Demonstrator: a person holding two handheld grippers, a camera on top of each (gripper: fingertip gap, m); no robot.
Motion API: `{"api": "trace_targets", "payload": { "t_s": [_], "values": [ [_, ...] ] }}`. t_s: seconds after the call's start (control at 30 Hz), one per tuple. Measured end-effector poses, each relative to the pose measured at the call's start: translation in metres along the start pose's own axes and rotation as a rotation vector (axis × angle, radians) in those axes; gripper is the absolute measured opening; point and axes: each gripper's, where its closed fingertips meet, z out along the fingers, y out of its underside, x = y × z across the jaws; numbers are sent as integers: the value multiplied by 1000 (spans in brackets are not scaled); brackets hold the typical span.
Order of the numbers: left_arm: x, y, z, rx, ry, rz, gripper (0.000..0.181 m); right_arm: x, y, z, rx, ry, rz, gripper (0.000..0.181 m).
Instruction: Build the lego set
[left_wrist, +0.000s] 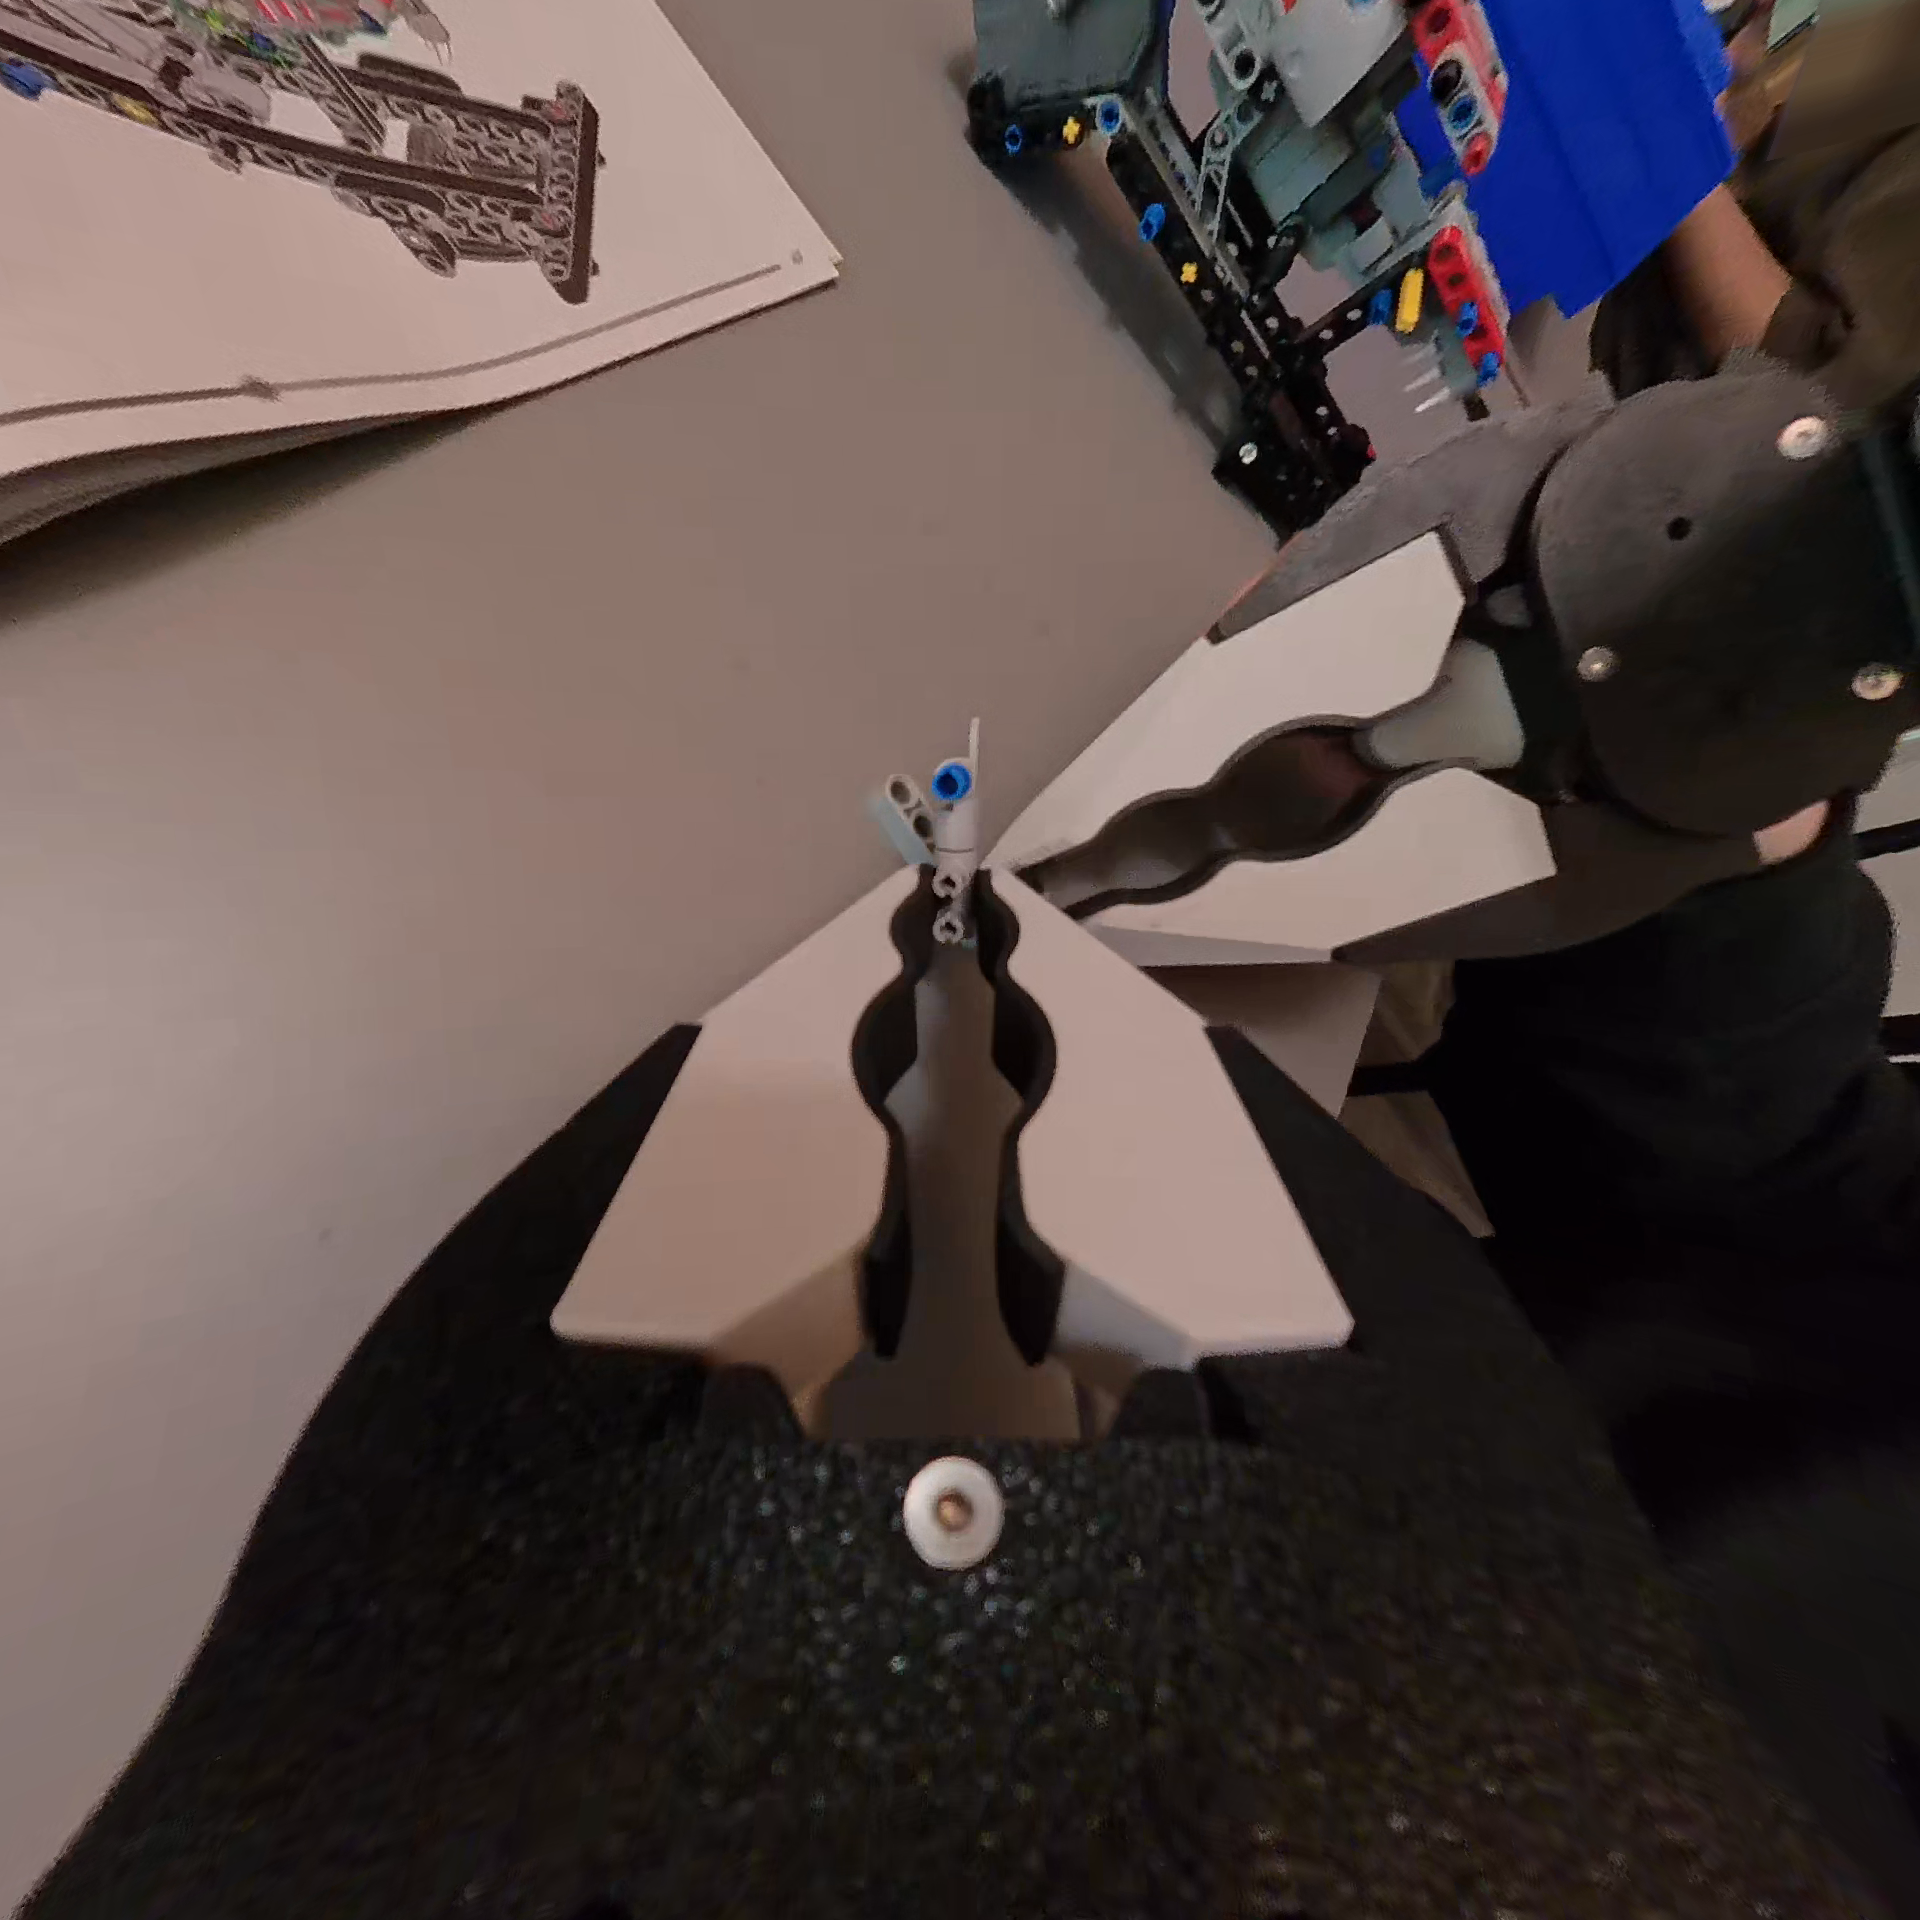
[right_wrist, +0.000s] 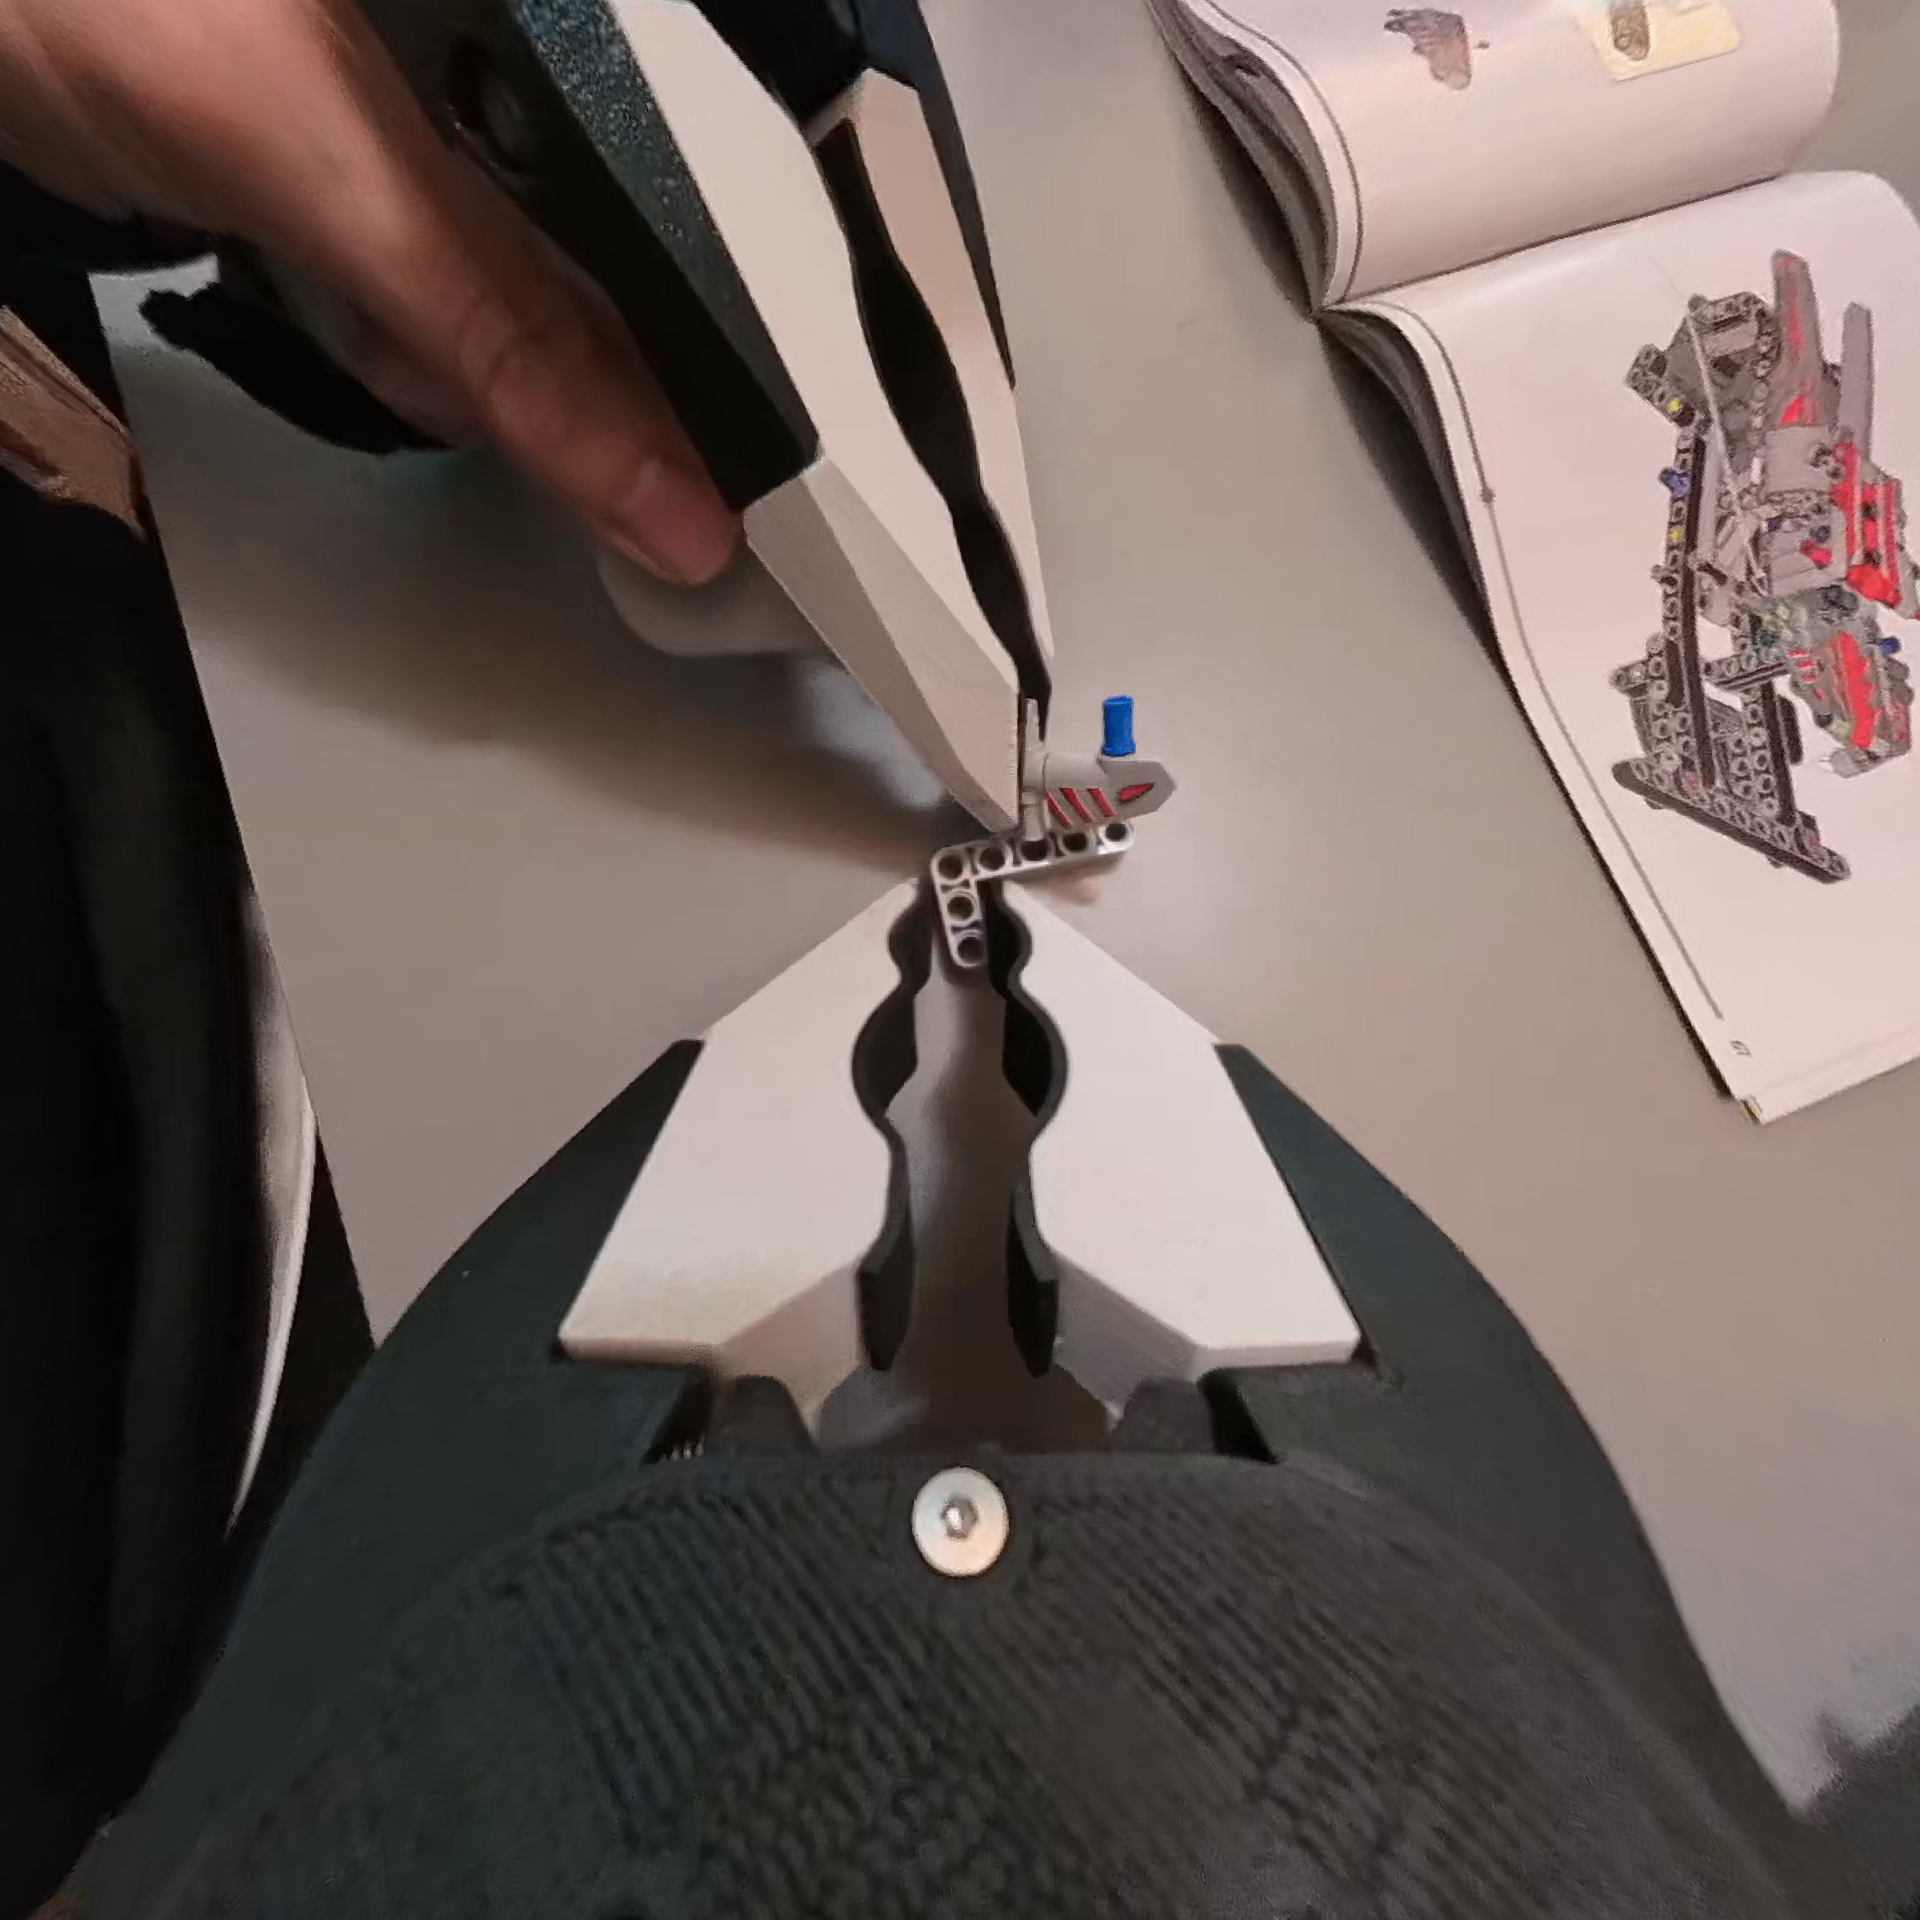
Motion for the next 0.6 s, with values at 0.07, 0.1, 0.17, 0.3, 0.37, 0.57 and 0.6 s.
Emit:
{"api": "trace_targets", "payload": {
  "t_s": [0.07,0.1,0.17,0.3,0.37,0.57,0.6],
  "values": [
    [1,-4,-7,48,32,5,5,1,-1,1,13,7,-7,13],
    [3,-8,-13,83,64,10,5,0,-1,1,25,1,-10,11],
    [13,-19,-28,182,164,12,5,2,-1,-2,67,-15,14,7],
    [43,-41,-62,359,453,-48,5,0,-42,-38,432,-99,75,8],
    [59,-49,-79,422,624,-110,5,2,-69,-73,717,-134,103,7],
    [109,-61,-115,470,1199,-335,5,-20,-103,-142,1313,-300,22,6],
    [113,-60,-112,459,1228,-363,5,-28,-105,-140,1325,-302,-26,6]
  ]
}}
